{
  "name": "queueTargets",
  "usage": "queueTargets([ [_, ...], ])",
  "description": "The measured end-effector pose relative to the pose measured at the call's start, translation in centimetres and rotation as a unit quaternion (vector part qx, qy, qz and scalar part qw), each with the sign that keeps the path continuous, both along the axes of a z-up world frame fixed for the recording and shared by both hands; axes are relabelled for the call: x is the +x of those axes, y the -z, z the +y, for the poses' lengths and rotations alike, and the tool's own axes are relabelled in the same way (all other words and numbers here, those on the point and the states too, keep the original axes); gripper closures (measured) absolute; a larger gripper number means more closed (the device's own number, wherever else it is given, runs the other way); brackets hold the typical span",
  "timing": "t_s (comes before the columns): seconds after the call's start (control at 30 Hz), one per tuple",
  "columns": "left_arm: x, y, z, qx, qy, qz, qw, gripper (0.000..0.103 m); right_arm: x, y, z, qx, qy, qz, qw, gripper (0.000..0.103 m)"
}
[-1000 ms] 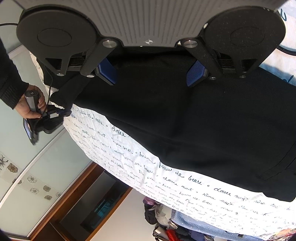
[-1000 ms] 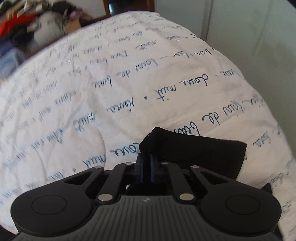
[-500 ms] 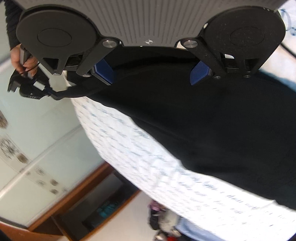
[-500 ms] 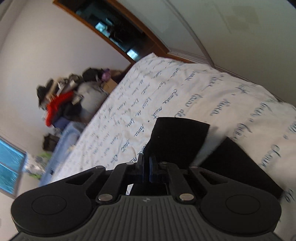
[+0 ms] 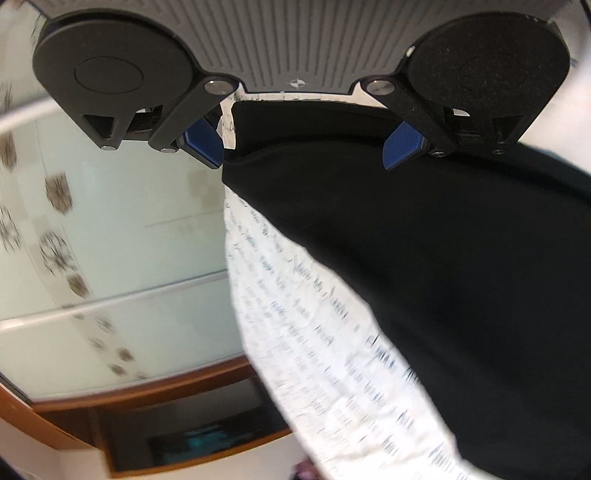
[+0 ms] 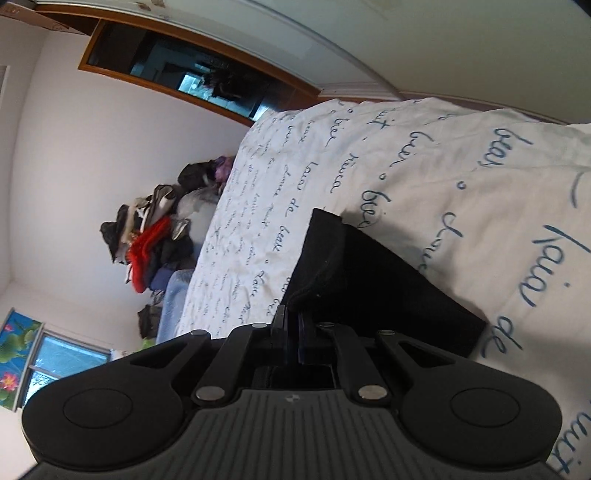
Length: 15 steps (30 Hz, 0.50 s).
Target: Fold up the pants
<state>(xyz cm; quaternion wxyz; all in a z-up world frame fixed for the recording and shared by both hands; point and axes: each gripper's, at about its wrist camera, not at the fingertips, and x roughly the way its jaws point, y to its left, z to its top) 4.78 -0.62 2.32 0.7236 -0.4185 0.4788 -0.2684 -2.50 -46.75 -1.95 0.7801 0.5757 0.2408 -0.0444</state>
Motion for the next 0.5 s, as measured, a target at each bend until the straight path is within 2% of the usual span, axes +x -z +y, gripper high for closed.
queueTargets([
  [0.13,0.4,1.2,-1.0,-0.034,-0.005,0.048,0.9983,0.01,0.2,0.8,-0.2,0.018,-0.014,-0.009,1.0,0.099],
  [0.37,0.8,3.1,-1.8,-0.007,-0.021,0.092,0.9955,0.011,0.1,2.2,-0.2,0.043,-0.025,-0.018,0.999,0.099],
  [0.43,0.8,3.5,-1.5,0.001,-0.029,0.098,0.9948,0.016,0.2,2.4,0.0,0.046,-0.029,-0.016,0.998,0.099],
  [0.5,1.1,3.6,-1.3,0.01,-0.042,0.105,0.9936,0.027,0.3,2.6,0.2,0.046,-0.032,-0.013,0.998,0.099],
])
